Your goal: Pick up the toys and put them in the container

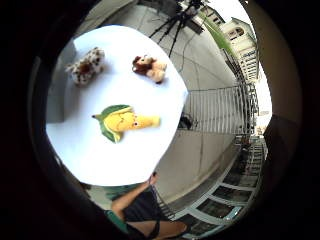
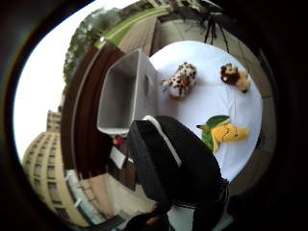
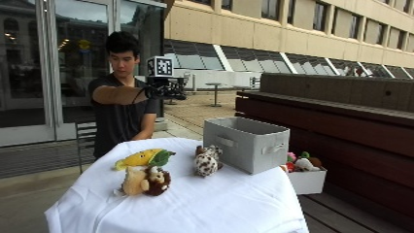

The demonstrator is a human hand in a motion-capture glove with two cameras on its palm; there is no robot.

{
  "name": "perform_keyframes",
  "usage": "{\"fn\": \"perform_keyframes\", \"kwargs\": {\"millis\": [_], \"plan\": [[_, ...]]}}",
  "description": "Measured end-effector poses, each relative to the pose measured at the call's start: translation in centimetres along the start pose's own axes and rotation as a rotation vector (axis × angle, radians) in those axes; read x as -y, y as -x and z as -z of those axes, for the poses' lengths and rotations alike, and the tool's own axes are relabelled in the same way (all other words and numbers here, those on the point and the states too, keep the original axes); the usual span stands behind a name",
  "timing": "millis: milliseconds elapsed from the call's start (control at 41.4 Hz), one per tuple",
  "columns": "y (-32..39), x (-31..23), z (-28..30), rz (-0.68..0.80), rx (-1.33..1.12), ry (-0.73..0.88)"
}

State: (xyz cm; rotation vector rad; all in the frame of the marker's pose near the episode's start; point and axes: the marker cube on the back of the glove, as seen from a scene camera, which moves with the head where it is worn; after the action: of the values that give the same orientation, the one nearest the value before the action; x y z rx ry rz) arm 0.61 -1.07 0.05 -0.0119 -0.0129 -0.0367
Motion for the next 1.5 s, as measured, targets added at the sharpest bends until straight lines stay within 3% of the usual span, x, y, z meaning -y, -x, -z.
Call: {"fn": "perform_keyframes", "kwargs": {"millis": [121, 217, 314, 435, 531, 773, 1087, 1208, 1304, 1425, 1497], "plan": [[-0.5, 0.6, 0.2, -0.026, 0.01, -0.016], [-0.2, 0.1, 0.6, -0.176, 0.017, 0.037], [-1.7, 0.5, 0.0, -0.039, 0.008, 0.004], [-2.3, -0.2, -0.4, -0.162, -0.007, 0.062], [-5.3, -0.7, -1.7, -0.006, 0.018, -0.002], [-12.1, -2.0, -12.1, 0.054, 0.067, 0.082], [-11.4, -4.3, -23.4, 0.08, 0.083, 0.15], [-11.2, -4.1, -24.6, 0.062, 0.067, 0.032], [-10.7, -3.8, -24.7, -0.093, 0.118, -0.119], [-11.1, -4.0, -24.1, 0.051, 0.151, -0.241], [-10.9, -3.4, -23.4, -0.009, 0.145, -0.214]]}}
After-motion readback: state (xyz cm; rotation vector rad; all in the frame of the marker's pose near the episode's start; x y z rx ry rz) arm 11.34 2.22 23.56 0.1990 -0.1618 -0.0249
